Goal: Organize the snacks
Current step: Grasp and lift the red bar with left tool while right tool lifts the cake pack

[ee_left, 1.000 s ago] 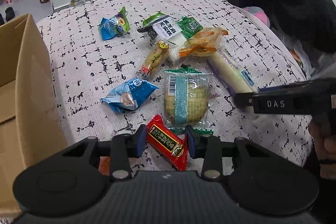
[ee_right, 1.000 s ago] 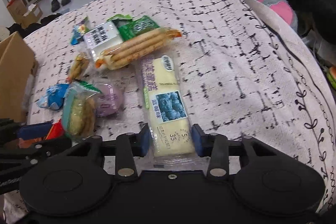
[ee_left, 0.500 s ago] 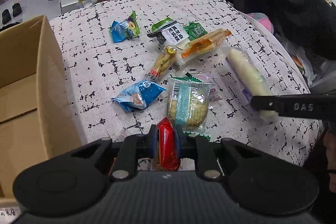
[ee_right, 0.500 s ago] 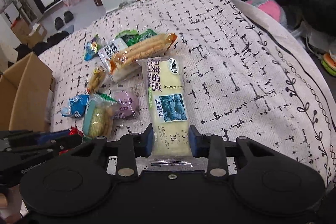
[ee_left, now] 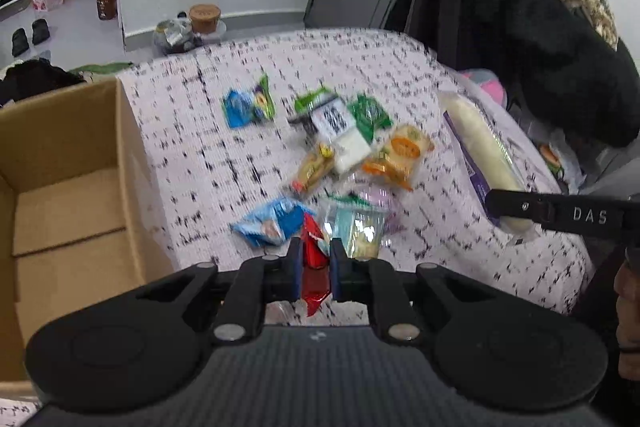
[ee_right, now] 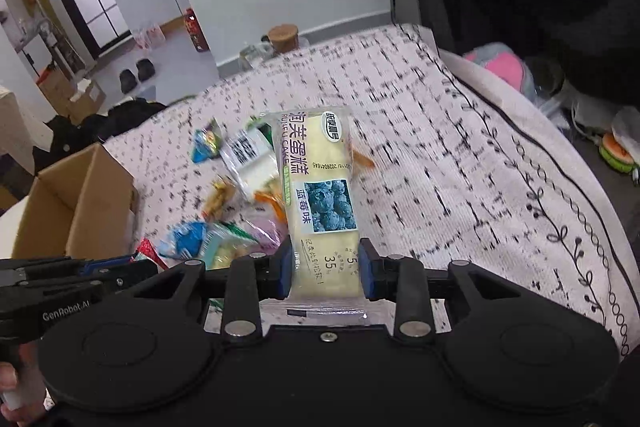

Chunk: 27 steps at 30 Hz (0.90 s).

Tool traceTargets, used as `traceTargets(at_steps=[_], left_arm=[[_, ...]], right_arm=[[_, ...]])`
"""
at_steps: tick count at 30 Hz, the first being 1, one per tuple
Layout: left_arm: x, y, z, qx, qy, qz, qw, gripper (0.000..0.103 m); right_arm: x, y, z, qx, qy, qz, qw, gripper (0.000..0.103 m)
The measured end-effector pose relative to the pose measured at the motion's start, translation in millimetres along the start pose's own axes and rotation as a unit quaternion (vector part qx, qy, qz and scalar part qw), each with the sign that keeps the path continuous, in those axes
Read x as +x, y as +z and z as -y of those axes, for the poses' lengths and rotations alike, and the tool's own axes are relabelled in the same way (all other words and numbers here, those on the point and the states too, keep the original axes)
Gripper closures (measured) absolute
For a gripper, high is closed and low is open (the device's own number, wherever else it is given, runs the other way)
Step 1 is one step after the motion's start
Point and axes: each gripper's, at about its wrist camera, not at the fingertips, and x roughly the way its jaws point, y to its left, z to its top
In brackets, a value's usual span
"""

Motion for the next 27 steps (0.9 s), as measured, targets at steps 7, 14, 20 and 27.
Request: traceTargets(at_steps=[7,14,20,27], left_arm=[[-20.7,13.0,-10.8,-0.014,0.005,0.030,0.9994,0.091],[-38.5,17.8,-23.3,-0.024,0.004,0.052,0.9983,0.091],[-57.3,20.5,-44.6,-0.044,0.015,0.069,0.9965,0.091],[-88.1,28.0,-68.8,-0.062,0.033,0.102,0.9922,0.091]], right_arm=[[-7.8,6.4,-17.9,-0.007,0.019,0.015,1.000,0.072],[-8.7,6.4,-39.5,-0.009,0.038,0.013,0.999,0.073],[-8.2,6.9,-64.9,-0.019,0.058,0.013,0.998,0.073],[-7.0,10.8,-100.6,-0.032,0.086,0.018,0.996,0.073]])
